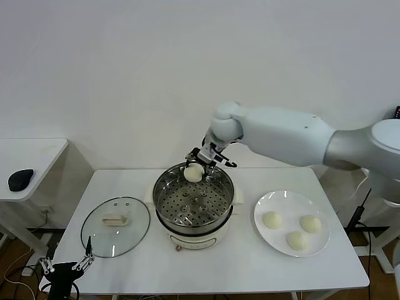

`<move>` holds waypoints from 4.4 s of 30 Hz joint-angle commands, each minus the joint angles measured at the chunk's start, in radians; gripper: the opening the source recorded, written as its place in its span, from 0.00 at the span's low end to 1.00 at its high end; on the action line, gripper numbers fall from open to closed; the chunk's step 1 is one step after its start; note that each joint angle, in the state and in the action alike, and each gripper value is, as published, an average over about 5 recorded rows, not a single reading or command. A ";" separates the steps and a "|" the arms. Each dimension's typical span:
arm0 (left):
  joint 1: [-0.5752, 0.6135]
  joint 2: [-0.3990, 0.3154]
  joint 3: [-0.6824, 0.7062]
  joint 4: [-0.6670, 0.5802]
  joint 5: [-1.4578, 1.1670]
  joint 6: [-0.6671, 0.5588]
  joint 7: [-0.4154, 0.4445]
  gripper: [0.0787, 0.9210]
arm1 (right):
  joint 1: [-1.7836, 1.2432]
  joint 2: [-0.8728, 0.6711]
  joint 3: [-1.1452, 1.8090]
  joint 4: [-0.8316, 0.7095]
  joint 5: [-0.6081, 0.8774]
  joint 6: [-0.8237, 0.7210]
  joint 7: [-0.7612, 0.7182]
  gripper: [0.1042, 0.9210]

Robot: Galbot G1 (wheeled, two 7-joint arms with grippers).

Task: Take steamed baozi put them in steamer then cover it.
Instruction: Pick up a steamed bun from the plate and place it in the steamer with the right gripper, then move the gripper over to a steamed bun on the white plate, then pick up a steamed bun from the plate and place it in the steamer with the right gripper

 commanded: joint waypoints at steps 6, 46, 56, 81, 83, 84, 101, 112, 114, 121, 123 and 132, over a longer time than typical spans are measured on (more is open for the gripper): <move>0.007 -0.004 0.000 0.000 0.001 -0.008 0.000 0.88 | -0.068 0.097 -0.015 -0.141 -0.204 0.130 0.018 0.64; -0.009 0.025 0.053 -0.025 0.010 0.007 0.004 0.88 | 0.213 -0.744 -0.048 0.596 0.245 -0.682 -0.139 0.88; -0.038 0.039 0.083 0.011 0.012 0.013 0.006 0.88 | -0.057 -0.914 0.023 0.642 0.124 -0.714 -0.081 0.88; -0.042 0.027 0.083 0.028 0.017 0.037 0.003 0.88 | -0.606 -0.759 0.444 0.374 -0.021 -0.696 -0.045 0.88; -0.041 0.027 0.081 0.030 0.016 0.037 0.003 0.88 | -0.610 -0.733 0.451 0.342 -0.029 -0.689 -0.043 0.88; -0.041 0.028 0.081 0.031 0.016 0.036 0.003 0.88 | -0.613 -0.720 0.456 0.326 -0.033 -0.686 -0.042 0.88; -0.042 0.028 0.075 0.041 0.014 0.035 0.003 0.88 | -0.619 -0.586 0.481 0.171 -0.039 -0.665 -0.075 0.88; -0.043 0.029 0.077 0.043 0.016 0.034 0.004 0.88 | -0.633 -0.558 0.496 0.139 -0.038 -0.668 -0.067 0.85; -0.043 0.029 0.077 0.042 0.016 0.034 0.004 0.88 | -0.631 -0.557 0.496 0.139 -0.039 -0.670 -0.071 0.81; -0.039 0.025 0.076 0.041 0.016 0.032 0.003 0.88 | -0.614 -0.570 0.493 0.143 -0.050 -0.673 -0.099 0.64; -0.037 0.024 0.076 0.041 0.016 0.031 0.003 0.88 | -0.609 -0.574 0.492 0.143 -0.049 -0.672 -0.104 0.62; -0.031 0.024 0.070 0.031 0.016 0.030 0.003 0.88 | -0.476 -0.654 0.457 0.247 0.023 -0.696 -0.125 0.61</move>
